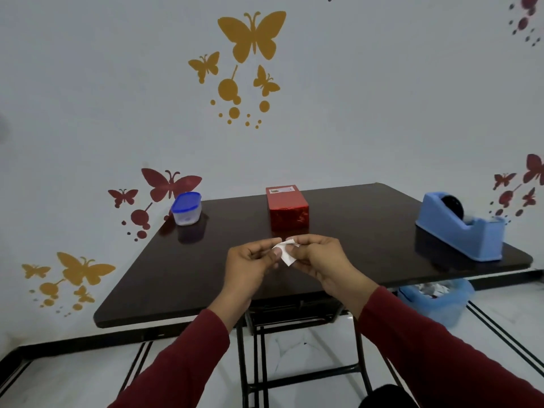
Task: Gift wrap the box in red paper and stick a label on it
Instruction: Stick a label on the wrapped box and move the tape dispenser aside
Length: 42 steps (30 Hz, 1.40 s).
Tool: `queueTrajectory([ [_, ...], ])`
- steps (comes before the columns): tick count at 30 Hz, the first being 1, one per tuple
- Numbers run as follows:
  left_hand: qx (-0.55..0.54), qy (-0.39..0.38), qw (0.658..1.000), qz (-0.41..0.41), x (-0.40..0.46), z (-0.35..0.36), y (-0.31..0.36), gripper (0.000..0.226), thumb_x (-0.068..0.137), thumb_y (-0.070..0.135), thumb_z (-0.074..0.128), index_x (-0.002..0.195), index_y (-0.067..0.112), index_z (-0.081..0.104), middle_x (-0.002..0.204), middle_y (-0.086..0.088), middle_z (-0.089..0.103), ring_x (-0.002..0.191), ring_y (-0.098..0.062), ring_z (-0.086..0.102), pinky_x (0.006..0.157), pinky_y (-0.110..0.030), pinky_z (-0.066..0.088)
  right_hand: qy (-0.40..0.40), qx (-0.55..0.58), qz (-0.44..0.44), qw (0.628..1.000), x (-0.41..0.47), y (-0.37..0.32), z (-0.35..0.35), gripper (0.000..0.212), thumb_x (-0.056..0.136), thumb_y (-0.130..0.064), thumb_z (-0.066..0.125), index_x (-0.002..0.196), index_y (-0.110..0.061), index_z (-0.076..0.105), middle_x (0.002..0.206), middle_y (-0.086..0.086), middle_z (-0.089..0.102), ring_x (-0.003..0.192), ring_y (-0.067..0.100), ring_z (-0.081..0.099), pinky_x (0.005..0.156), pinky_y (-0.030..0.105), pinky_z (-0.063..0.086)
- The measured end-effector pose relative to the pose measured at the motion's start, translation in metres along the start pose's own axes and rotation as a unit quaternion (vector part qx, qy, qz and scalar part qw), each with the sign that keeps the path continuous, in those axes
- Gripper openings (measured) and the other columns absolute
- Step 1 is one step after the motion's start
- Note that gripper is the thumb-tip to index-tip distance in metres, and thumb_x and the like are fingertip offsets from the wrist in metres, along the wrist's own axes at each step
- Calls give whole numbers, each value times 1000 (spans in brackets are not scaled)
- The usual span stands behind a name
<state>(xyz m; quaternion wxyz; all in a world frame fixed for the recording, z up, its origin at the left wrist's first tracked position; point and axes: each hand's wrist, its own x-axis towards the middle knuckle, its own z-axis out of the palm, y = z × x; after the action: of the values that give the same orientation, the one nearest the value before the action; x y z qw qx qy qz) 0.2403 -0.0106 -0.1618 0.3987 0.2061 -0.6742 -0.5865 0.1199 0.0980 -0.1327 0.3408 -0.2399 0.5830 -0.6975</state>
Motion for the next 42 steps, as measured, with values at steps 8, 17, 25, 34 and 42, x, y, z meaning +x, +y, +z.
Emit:
queueTrajectory([
  [8, 2, 33, 999, 40, 29, 41, -16, 21, 87, 11, 78, 105, 21, 81, 87, -6, 79, 66, -16, 62, 65, -26, 56, -14, 155, 107, 982, 27, -10, -35, 26, 87, 0, 60, 108, 9, 73, 98, 13, 78, 90, 19, 72, 70, 24, 61],
  [17, -24, 69, 997, 20, 121, 89, -32, 18, 85, 12, 80, 100, 22, 82, 86, -2, 80, 69, -14, 67, 76, -33, 61, 49, 23, 4, 999, 124, -9, -57, 20, 93, -5, 70, 101, -19, 82, 94, 1, 81, 94, 10, 76, 79, 23, 59],
  [25, -55, 67, 994, -65, 203, 115, 20, 22, 86, 9, 80, 102, 23, 82, 100, 3, 80, 103, -15, 74, 99, -41, 57, 165, 40, 6, 986, 190, -78, -49, 26, 86, 4, 76, 92, -20, 83, 91, 11, 79, 89, 24, 78, 84, 34, 62],
  [34, 64, 30, 997, -23, 246, 118, 179, 25, 84, 19, 83, 95, 41, 81, 93, 22, 78, 95, 1, 73, 87, -21, 55, 162, 30, 61, 984, 166, -256, -27, 25, 91, 10, 65, 91, -9, 82, 90, 13, 79, 88, 23, 78, 84, 35, 63],
  [42, 25, -62, 998, -18, 248, 177, 247, 24, 82, 12, 82, 95, 33, 81, 95, 16, 79, 97, 0, 73, 84, -14, 54, 186, 64, 32, 980, 129, -329, -74, 26, 90, 14, 62, 93, -5, 79, 94, 19, 77, 92, 29, 75, 81, 34, 62],
])
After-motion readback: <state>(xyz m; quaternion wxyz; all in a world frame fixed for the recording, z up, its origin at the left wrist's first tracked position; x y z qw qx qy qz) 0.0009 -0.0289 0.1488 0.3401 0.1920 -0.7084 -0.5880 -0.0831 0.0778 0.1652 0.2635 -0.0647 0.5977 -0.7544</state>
